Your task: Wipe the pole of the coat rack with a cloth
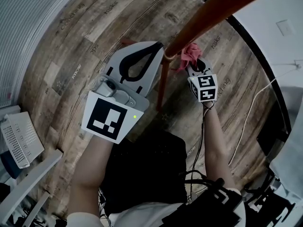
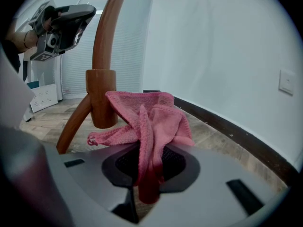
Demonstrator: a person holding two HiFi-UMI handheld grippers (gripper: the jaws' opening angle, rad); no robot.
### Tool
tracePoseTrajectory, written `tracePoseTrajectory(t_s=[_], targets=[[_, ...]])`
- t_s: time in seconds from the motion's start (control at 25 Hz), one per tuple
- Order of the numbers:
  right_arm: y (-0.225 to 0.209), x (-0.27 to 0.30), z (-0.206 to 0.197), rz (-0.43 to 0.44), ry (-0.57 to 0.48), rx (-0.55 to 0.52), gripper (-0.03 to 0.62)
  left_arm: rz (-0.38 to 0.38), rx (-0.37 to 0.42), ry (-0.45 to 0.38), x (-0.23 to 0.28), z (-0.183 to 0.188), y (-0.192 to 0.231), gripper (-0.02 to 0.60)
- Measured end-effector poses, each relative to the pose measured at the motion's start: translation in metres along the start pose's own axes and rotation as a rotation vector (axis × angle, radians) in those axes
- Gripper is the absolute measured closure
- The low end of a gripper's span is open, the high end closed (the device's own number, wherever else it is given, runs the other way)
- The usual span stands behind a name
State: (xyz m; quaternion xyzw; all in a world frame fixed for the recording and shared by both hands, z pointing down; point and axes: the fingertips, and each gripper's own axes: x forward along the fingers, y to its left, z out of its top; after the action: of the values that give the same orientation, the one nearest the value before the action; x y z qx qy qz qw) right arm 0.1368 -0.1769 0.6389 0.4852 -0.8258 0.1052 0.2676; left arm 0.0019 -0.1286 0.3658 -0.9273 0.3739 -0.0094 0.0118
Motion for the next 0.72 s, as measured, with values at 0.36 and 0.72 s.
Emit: tracePoseTrajectory(t_s=[0.36,0.72], targets=[[-0.015,0.009,-0.015,-0.03,0.044,0.026,0.5,-0.003,0.002,0.012,0.004,-0.003,0.0,0.568],[-0.027,0.016,-0.026,-0.041,0.073,0.022,0.5,-0.002,0.002,0.017,0.007,-0.006,0.0,0.568]])
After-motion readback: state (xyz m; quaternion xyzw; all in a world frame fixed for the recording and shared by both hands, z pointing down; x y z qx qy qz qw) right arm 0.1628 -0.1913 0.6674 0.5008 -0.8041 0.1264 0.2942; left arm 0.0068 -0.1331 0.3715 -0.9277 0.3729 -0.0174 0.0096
